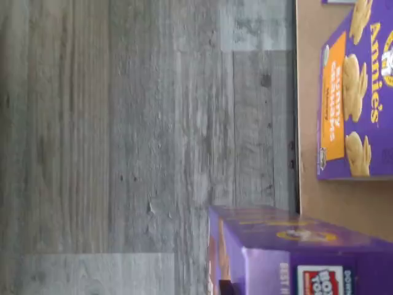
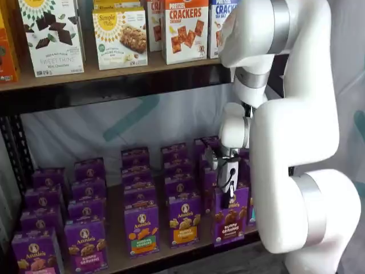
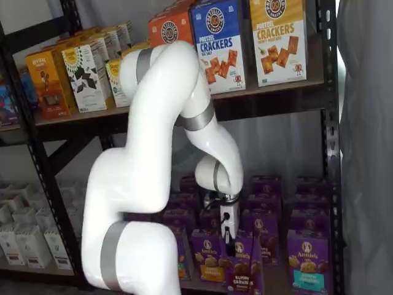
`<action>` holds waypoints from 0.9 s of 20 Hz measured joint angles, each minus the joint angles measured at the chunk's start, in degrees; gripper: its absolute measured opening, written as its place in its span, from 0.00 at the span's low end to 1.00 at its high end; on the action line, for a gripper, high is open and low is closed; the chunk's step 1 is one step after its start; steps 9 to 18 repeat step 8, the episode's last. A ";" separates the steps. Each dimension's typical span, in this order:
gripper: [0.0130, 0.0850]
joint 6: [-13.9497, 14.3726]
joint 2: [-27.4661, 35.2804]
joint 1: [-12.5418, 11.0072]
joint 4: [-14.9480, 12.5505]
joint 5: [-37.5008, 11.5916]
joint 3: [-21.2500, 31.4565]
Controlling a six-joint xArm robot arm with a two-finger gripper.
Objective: Pick up the purple box with a brown patch in the center, on the bottom shelf, the fifth box from the left
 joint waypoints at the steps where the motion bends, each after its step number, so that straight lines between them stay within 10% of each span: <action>1: 0.28 -0.33 -0.95 0.08 0.47 0.04 0.83; 18: 0.28 -0.25 -6.57 0.57 1.00 0.71 5.60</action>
